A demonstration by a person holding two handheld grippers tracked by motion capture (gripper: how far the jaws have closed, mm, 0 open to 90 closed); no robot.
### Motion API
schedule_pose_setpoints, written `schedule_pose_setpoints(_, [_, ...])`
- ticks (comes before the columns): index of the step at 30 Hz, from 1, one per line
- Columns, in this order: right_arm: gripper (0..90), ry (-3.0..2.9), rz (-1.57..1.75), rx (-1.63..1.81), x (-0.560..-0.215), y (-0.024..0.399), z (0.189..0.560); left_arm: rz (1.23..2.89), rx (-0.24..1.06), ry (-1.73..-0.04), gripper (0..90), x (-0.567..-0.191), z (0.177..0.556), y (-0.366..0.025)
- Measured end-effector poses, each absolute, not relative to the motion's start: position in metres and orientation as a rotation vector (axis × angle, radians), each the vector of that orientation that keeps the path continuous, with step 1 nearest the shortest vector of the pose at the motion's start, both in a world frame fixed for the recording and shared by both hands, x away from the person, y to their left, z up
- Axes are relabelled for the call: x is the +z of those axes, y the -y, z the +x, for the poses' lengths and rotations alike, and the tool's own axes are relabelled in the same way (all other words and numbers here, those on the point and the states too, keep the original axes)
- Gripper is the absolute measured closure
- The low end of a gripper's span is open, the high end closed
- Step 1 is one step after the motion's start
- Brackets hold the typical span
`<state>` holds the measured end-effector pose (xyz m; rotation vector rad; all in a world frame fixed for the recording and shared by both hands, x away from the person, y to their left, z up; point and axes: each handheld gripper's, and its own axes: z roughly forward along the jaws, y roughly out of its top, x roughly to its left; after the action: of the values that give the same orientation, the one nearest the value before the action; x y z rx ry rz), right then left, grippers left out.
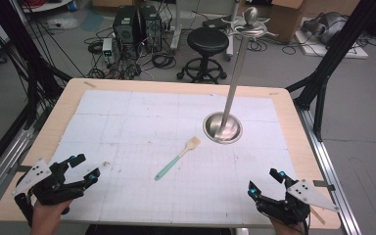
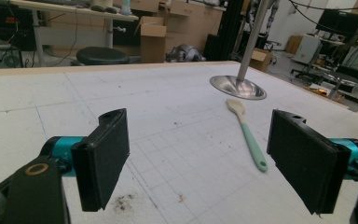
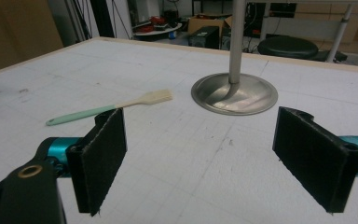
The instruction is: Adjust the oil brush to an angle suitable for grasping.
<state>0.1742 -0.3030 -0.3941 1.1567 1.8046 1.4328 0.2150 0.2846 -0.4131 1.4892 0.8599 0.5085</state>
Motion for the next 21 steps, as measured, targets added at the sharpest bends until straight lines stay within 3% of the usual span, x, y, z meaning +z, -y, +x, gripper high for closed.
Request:
schedule_pose_setpoints(12, [17.8, -1.869, 1.137, 1.482, -0.394, 0.289, 0.192, 1.476, 0.505, -0.871, 21.4, -0.414, 0.218, -0.288])
schedule_pose_setpoints(17, [29.5, -1.937, 1.102, 1.499, -0.394, 0.27, 0.212, 1.486, 0.49, -0.856, 22.7, -0.415, 0.218, -0.287])
schedule_pose_setpoints(18, [40.7, -1.987, 1.061, 1.507, -0.393, 0.257, 0.223, 1.479, 0.486, -0.858, 22.7, -0.415, 0.218, -0.288])
schedule_pose_setpoints(21, [51.9, -2.015, 1.03, 1.521, -0.393, 0.246, 0.235, 1.476, 0.486, -0.86, 22.7, -0.415, 0.217, -0.29])
